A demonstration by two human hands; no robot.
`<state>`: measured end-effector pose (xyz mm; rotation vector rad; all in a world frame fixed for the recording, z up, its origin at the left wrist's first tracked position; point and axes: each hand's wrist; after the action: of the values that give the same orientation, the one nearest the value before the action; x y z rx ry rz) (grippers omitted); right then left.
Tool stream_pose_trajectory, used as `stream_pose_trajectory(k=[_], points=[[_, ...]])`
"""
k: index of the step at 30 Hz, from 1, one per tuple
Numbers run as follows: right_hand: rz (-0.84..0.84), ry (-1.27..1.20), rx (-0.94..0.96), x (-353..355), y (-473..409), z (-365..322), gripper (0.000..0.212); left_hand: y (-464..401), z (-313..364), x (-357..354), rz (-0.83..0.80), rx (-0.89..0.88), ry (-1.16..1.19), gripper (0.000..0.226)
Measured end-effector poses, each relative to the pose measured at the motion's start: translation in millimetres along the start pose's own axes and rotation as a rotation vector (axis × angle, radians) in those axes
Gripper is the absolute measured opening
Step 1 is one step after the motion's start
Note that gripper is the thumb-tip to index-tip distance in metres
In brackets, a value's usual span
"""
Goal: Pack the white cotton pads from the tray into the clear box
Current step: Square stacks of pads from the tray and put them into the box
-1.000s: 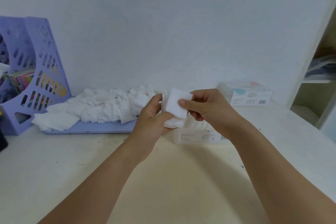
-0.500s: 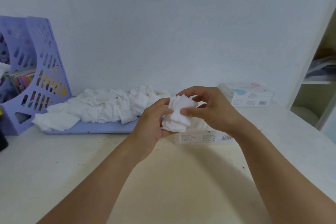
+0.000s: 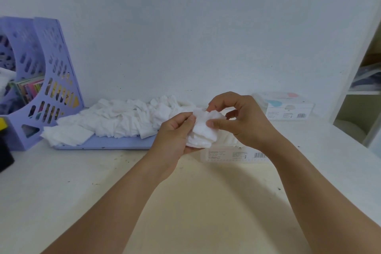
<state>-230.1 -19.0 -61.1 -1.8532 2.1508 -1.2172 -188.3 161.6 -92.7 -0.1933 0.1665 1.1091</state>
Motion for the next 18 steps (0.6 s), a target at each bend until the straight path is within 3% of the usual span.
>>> stream_pose_trajectory(k=[13,18], points=[[0.024,0.163,0.165,4.4,1.1,-3.4,0.024,1.4,4.2,-1.9,0.061,0.022,0.088,0.019],[-0.027,0.174,0.135,2.4,1.3,-3.8,0.024,3.8,3.3,-2.9,0.027,-0.047,-0.034,0.024]])
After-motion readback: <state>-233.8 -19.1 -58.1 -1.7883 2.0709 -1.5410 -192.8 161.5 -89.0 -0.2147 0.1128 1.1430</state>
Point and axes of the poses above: each hand's wrist, its own y-axis away from the middle knuckle, its own x-axis out of the back of the hand, z = x × y, and after that the axes turned 3 degrees about x, right-handed
